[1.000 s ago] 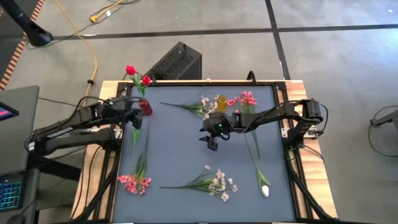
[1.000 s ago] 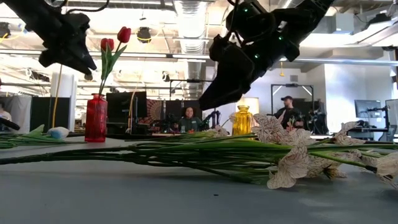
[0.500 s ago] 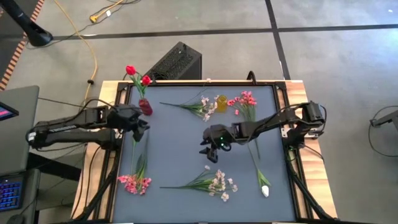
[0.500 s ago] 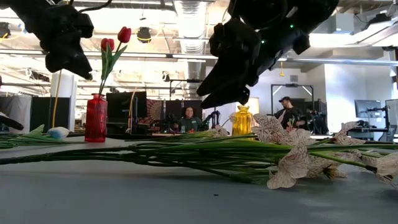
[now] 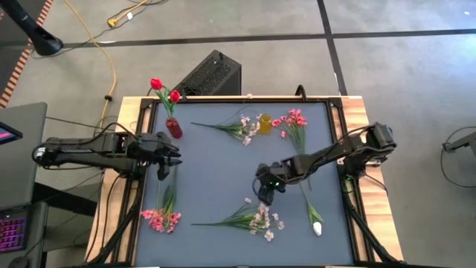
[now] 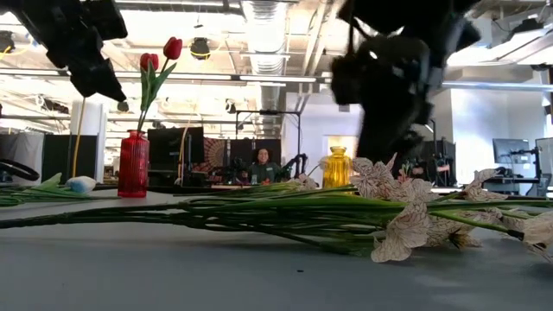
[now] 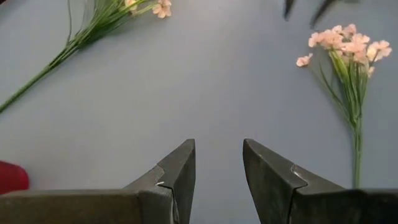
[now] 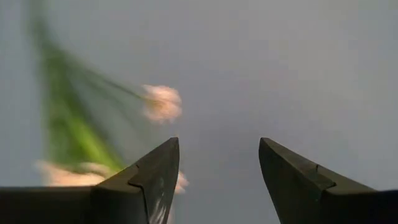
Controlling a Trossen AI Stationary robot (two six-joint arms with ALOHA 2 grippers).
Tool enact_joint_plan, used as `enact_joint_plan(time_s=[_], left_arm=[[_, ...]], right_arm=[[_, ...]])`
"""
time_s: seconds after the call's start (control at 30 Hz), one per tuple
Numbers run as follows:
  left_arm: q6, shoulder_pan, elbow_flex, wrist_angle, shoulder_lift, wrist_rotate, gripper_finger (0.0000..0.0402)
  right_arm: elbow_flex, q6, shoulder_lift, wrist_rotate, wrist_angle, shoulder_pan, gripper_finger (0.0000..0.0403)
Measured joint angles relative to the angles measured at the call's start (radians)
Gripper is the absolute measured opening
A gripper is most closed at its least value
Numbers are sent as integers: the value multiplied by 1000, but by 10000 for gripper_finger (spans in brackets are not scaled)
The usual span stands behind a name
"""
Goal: Sort flowers into vase by color
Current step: Put the top pink flowers into the red vase
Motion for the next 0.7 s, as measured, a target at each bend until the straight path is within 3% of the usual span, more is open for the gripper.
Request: enact_joint_plan(time_s=[0.13,0.27,0.43,0.7], left_arm=[[21,-2,0,2,0,-10,122],[24,-2,0,4,0,-26,122],[33,-2,0,4,0,-27,122],[35,-2,0,6,0,-47,122]], right_arm=[[1,69,-98,209,-230,4,249],[1,206,-196,283,-451,-6,249],[-73,399,-246,286,-683,-55,249],[-219,430,-265,223,-678,-164,249]])
